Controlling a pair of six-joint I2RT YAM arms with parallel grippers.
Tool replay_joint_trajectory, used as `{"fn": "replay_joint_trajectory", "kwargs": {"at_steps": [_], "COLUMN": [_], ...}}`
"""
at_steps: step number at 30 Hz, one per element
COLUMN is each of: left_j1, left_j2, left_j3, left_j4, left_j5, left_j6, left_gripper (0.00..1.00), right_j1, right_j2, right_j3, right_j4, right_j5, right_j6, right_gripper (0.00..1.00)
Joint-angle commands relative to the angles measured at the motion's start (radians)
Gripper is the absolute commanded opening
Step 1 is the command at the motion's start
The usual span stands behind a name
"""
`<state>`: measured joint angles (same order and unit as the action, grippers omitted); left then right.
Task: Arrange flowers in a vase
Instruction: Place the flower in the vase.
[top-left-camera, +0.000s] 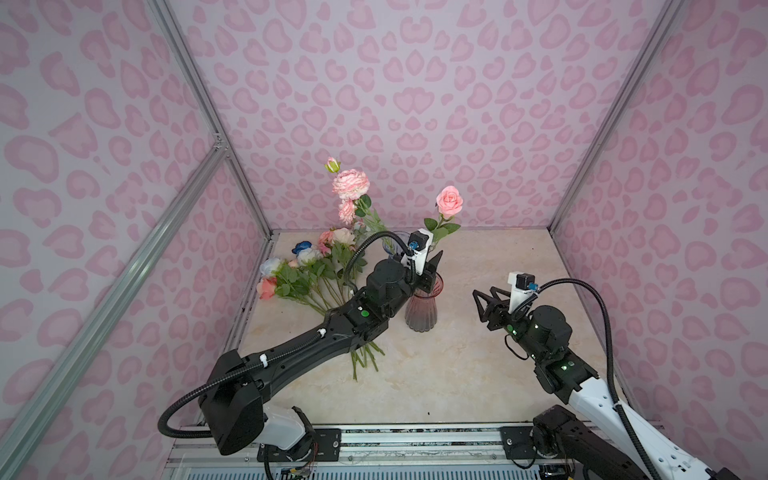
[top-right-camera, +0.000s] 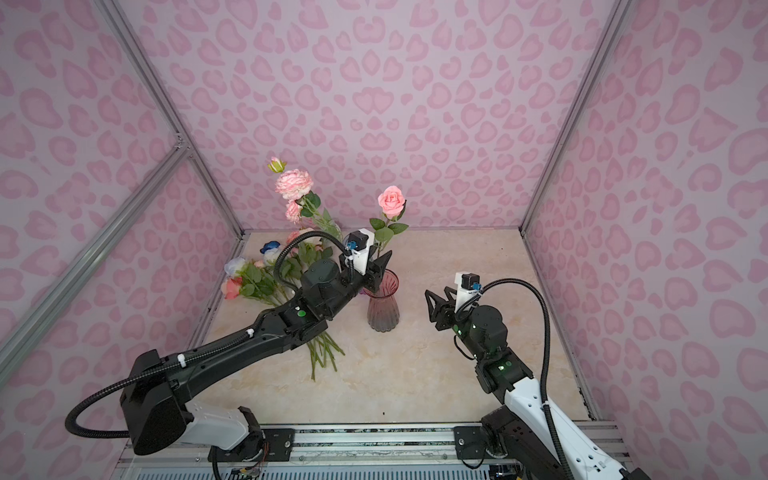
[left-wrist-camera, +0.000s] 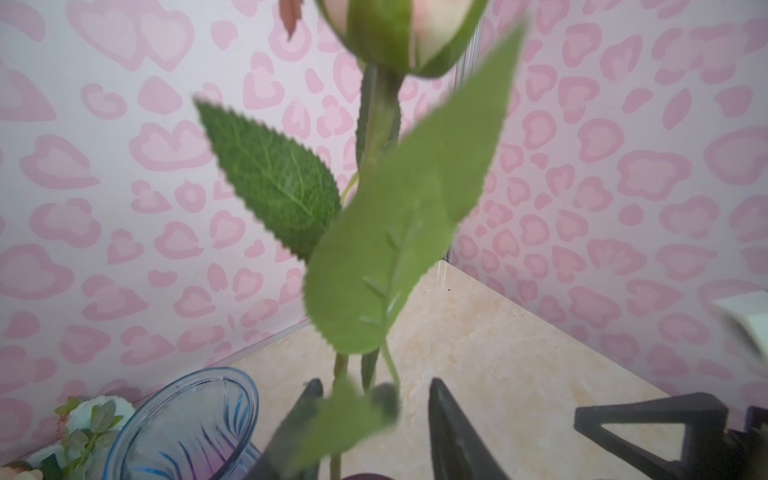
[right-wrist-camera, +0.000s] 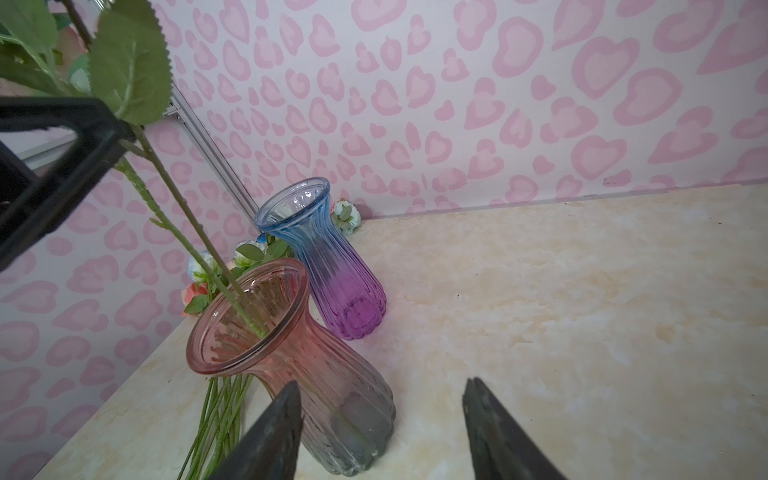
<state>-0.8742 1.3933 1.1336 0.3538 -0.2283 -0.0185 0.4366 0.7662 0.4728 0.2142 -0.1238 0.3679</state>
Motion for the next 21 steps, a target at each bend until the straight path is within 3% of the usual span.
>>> {"fn": "replay_joint_trajectory", "kwargs": {"at_steps": [1, 4, 5, 11, 14, 16, 19, 21], "left_j1": [-0.016, -0.028, -0.028, -0.03, -0.029, -0.015, 0.077, 0.198], "left_j2": [-0.077, -0.143, -0.154, -0.274, -0.388, -0.472, -0.571, -0.627], "left_j3": [0.046, 0.083, 0.091, 0.066, 0.002, -0.073, -0.183, -0.243], "left_j4": [-0.113, -0.256, -0.29, -0.395, -0.425, -0.444, -0.536, -0.639], "left_j5": [-0.045, -0.015, -0.009, -0.043, -0.141, -0.265, -0.385, -0.387], "left_j6": [-0.037, -0.032, -0.032, -0.039, -0.063, -0.103, -0.225, -0.373], "left_gripper": [0.58, 0.78, 0.78, 0.76, 0.76, 0.72, 0.67, 0.63], "right_j1": [0.001, 0.001, 0.002, 0.001, 0.001, 0.001, 0.001, 0.001], "right_j2": [-0.006, -0.002, 0.0, 0.019, 0.002, -0.009, -0.011, -0.013], "right_j3": [0.002, 0.003, 0.003, 0.013, 0.02, 0.02, 0.025, 0.03], "right_j4": [0.002, 0.01, 0.015, 0.023, 0.004, -0.001, -0.014, -0.024], "right_j5": [0.007, 0.006, 0.005, -0.006, -0.004, 0.001, 0.0, 0.003], "right_j6": [0.001, 0.007, 0.008, 0.02, 0.014, 0.012, 0.005, 0.002], "right_gripper": [0.63, 0.63, 0.63, 0.63, 0.64, 0.64, 0.64, 0.64]}}
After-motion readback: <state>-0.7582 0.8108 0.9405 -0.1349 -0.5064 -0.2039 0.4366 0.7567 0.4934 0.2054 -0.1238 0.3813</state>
